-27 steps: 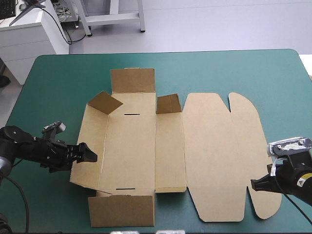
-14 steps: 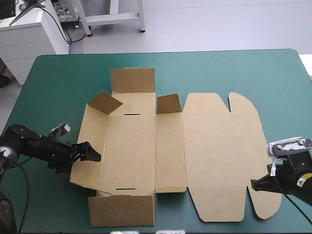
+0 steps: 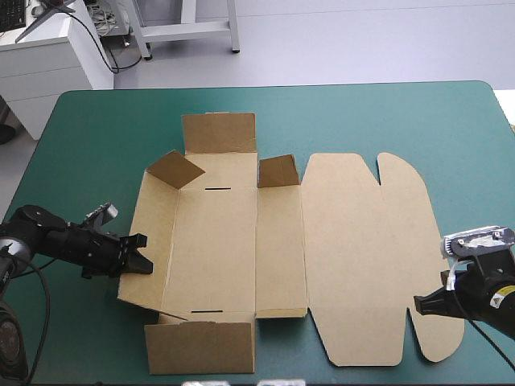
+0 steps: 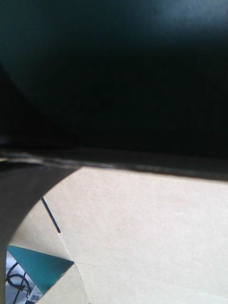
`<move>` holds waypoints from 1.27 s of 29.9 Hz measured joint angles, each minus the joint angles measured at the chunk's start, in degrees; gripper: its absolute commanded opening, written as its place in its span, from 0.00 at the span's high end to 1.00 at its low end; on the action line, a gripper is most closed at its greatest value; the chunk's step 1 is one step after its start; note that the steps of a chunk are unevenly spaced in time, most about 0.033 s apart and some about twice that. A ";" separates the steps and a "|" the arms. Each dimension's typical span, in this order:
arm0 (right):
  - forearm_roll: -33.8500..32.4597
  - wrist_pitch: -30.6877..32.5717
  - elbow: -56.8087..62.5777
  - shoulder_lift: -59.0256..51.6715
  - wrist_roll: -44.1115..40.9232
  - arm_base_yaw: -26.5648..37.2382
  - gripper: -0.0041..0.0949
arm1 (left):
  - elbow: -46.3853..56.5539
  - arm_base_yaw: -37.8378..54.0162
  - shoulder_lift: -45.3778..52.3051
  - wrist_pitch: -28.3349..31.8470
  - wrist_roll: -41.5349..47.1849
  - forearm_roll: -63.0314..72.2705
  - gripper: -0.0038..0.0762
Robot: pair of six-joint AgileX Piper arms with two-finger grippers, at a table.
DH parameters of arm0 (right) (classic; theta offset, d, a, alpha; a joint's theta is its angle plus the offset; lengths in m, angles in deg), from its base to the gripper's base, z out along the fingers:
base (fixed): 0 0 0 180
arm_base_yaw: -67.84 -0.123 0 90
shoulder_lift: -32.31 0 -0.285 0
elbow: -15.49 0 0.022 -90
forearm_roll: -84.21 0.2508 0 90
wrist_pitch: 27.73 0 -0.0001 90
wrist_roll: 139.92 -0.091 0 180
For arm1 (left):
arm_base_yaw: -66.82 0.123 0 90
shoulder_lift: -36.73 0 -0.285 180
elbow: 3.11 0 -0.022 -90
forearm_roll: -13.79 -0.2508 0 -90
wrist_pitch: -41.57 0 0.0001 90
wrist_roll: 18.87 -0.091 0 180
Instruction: Fold the box
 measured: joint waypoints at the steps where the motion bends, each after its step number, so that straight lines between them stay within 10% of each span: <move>1: 0.00 0.00 0.00 0.00 0.00 0.00 0.97 | 0.00 0.00 0.00 0.08 -0.65 0.00 0.96; 24: 0.00 -2.41 0.00 0.00 0.00 0.00 0.97 | -14.10 -1.14 -0.42 -1.06 -5.67 -7.95 0.96; 38: 0.29 -3.76 0.00 0.00 0.00 0.00 0.97 | -32.14 -25.29 -0.53 7.52 -3.48 -32.51 0.96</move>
